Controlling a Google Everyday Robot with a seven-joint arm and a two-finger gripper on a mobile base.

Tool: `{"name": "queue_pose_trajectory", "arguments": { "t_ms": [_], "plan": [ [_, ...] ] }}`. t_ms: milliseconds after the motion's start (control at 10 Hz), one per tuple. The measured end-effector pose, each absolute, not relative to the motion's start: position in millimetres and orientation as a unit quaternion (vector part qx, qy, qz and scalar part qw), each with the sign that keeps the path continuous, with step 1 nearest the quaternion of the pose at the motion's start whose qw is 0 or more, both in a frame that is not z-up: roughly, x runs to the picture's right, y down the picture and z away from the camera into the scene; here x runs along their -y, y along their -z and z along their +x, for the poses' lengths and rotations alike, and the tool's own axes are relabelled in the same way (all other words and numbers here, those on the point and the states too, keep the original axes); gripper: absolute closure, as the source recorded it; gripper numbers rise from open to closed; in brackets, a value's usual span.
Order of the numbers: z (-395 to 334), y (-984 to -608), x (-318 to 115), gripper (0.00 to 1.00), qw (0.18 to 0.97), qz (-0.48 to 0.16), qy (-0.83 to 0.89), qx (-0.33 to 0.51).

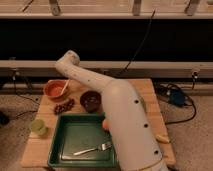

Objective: Wipe red bowl with brush

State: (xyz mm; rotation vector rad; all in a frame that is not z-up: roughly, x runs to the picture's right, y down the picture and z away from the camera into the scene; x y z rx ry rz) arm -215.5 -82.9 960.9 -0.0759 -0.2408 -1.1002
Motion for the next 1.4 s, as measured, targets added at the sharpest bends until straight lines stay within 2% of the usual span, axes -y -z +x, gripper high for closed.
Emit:
{"name": "queue_pose_trajectory", "arguments": {
  "t_ms": [400, 800, 1100, 1400],
  "plan": [
    [-203, -962, 106, 1.00, 0.852, -0.027, 0.516, 0.083],
    [-251, -988, 119, 1.00, 0.854, -0.007, 0.510, 0.104],
    [-276, -997, 124, 1.00, 0.845, 0.010, 0.512, 0.156],
    [-295, -986, 104, 1.00, 0.798, -0.002, 0.552, 0.242]
  ]
}}
